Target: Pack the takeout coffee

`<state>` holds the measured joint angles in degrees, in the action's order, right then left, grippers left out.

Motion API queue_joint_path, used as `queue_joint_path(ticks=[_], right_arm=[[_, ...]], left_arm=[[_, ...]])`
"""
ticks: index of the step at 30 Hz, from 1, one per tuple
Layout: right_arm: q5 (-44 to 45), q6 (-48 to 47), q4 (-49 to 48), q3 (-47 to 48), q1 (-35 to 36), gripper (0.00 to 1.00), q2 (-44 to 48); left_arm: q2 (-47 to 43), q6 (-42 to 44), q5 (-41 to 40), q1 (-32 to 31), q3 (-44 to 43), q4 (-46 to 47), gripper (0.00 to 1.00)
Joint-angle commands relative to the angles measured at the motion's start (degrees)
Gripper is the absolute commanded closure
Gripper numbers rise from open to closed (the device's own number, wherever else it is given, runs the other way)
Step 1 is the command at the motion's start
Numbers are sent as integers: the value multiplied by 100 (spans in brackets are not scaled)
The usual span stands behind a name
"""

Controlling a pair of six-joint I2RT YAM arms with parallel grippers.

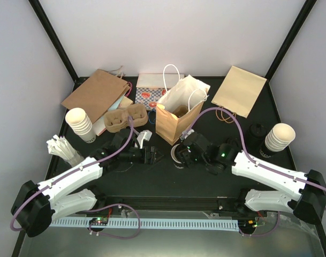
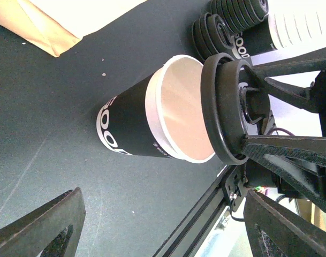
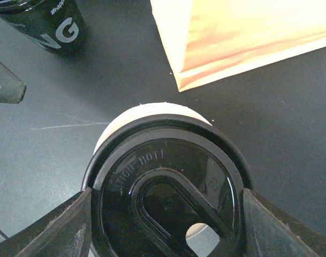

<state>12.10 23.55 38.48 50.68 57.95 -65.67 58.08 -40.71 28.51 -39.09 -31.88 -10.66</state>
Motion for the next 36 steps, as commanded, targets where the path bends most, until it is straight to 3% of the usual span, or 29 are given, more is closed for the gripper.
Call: queue_joint_path(ticks=[1,36], right_arm=[[-8,104,-564,-205,31,39,85],[-8,54,-1133,-529,32,39,-84]], left_arm=[[-76,-33,-23,-28,-205,114,17],[41,-51,-11,-90,-204,195,17]])
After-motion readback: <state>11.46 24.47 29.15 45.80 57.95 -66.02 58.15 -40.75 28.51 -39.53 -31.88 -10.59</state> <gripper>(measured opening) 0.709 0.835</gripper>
